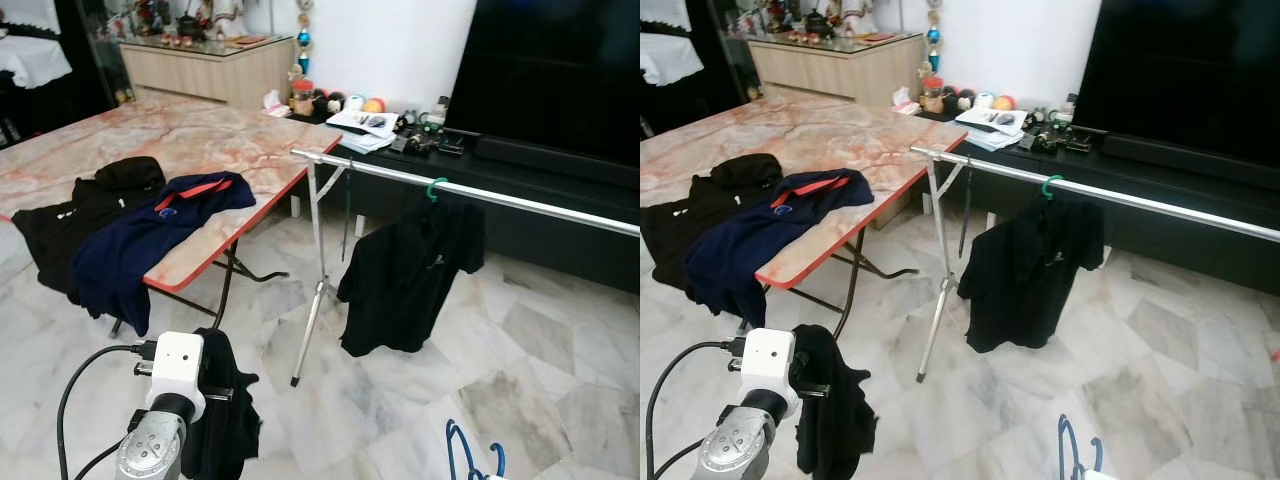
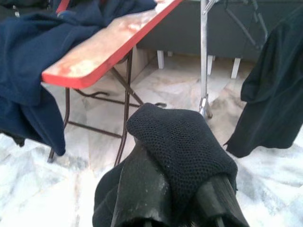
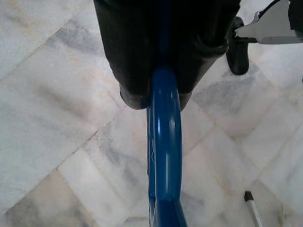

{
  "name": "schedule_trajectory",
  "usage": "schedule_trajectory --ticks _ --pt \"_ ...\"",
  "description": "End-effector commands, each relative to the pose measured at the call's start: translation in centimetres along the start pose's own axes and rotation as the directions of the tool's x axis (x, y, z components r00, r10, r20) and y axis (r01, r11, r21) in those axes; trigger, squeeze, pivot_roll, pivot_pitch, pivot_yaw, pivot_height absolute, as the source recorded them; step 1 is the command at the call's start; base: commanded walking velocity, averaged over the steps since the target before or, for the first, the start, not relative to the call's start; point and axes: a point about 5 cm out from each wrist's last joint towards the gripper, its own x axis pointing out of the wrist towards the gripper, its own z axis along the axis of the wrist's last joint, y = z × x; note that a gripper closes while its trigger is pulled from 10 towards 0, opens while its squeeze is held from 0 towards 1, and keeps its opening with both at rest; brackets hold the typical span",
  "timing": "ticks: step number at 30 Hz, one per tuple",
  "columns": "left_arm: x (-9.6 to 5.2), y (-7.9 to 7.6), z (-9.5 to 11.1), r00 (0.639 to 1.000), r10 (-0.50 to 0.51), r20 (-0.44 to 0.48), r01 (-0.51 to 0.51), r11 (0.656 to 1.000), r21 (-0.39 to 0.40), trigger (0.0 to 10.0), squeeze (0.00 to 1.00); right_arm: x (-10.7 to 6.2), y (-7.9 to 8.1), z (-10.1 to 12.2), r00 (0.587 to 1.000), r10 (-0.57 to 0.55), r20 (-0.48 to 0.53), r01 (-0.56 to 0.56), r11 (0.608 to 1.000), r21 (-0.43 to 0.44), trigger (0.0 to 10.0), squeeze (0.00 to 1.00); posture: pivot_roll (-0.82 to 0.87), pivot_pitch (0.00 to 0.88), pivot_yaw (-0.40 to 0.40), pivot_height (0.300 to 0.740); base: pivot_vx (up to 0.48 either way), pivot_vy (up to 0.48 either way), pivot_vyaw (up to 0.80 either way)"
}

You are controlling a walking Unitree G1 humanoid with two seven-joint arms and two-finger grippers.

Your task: Hang hanger

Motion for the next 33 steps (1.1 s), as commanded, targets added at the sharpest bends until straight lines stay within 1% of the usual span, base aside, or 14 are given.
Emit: schedule_trajectory --ticks 1,6,7,8,15,16,17,18,24,28,29,31,33 --pt "0.4 0.3 1.4 0.999 0.007 0.052 -0.008 1.000 0.009 10.0 0.00 -0.1 -0.1 -0.3 1.000 0.011 -0.022 -0.011 1.000 -0.012 10.0 0.00 0.15 0.000 -0.013 0.740 0.000 0.480 0.00" --pt "0.4 0.3 1.1 0.999 0.001 0.037 -0.002 1.000 0.026 10.0 0.00 -0.1 -0.3 -0.4 1.000 0.006 -0.023 -0.006 1.000 -0.014 10.0 0.00 0.14 0.000 -0.010 0.740 0.000 0.480 0.00" --pt "0.5 0.4 1.0 1.000 0.006 0.030 -0.007 1.000 0.024 10.0 0.00 -0.2 -0.4 -0.6 0.999 0.010 -0.032 -0.011 0.999 -0.044 10.0 0.00 0.14 0.000 -0.009 0.740 0.000 0.480 0.00" --pt "0.5 0.4 1.0 1.000 0.008 0.029 -0.009 1.000 0.020 10.0 0.00 -0.2 -0.4 -0.7 0.999 0.013 -0.034 -0.014 0.999 -0.053 10.0 0.00 0.14 0.000 -0.010 0.740 0.000 0.480 0.00" --pt "0.8 0.5 1.6 0.999 0.018 0.039 -0.019 1.000 0.016 10.0 0.00 -0.3 -0.5 -1.0 0.999 0.012 -0.051 -0.015 0.999 -0.052 10.0 0.00 0.16 0.000 -0.017 0.740 0.000 0.480 0.00" --pt "0.8 0.5 1.6 0.999 0.019 0.039 -0.020 1.000 0.015 10.0 0.00 -0.2 -0.3 -1.0 0.999 0.016 -0.049 -0.019 0.998 -0.053 10.0 0.00 0.16 0.000 -0.018 0.740 0.000 0.480 0.00" --pt "0.8 0.6 1.6 0.999 0.021 0.040 -0.021 1.000 0.014 10.0 0.00 -0.1 0.6 -0.7 0.999 0.033 -0.031 -0.035 0.998 -0.052 10.0 0.00 0.17 0.000 -0.019 0.740 0.000 0.480 0.00" --pt "0.7 0.7 1.6 0.999 0.024 0.038 -0.024 1.000 0.014 10.0 0.00 0.0 1.0 -0.5 0.999 0.041 -0.021 -0.042 0.998 -0.053 10.0 0.00 0.17 0.000 -0.020 0.740 0.000 0.480 0.00" --pt "0.7 0.8 1.7 0.999 0.030 0.039 -0.031 0.999 0.012 10.0 0.00 0.1 1.4 -0.5 0.999 0.047 -0.019 -0.048 0.997 -0.056 10.0 0.00 0.18 0.000 -0.025 0.740 0.000 0.480 0.00" --pt "0.7 0.7 1.7 0.999 0.031 0.038 -0.031 0.999 0.008 10.0 0.00 0.6 3.4 1.1 0.998 0.067 0.007 -0.066 0.996 -0.061 10.0 0.00 0.18 0.000 -0.027 0.740 0.000 0.480 0.00" --pt "0.7 0.7 1.7 0.999 0.031 0.038 -0.031 0.999 0.008 10.0 0.00 0.6 3.4 1.1 0.998 0.067 0.007 -0.066 0.996 -0.061 10.0 0.00 0.18 0.000 -0.027 0.740 0.000 0.480 0.00" --pt "0.8 0.7 1.8 0.999 0.028 0.039 -0.028 1.000 0.011 10.0 0.00 0.7 4.2 1.5 0.997 0.069 0.015 -0.068 0.996 -0.063 10.0 0.00 0.18 0.000 -0.026 0.740 0.000 0.480 0.00" --pt "0.9 0.7 1.8 0.999 0.027 0.039 -0.028 1.000 0.013 10.0 0.00 0.7 4.3 1.5 0.997 0.070 0.015 -0.068 0.996 -0.064 10.0 0.00 0.18 0.000 -0.026 0.740 0.000 0.480 0.00"
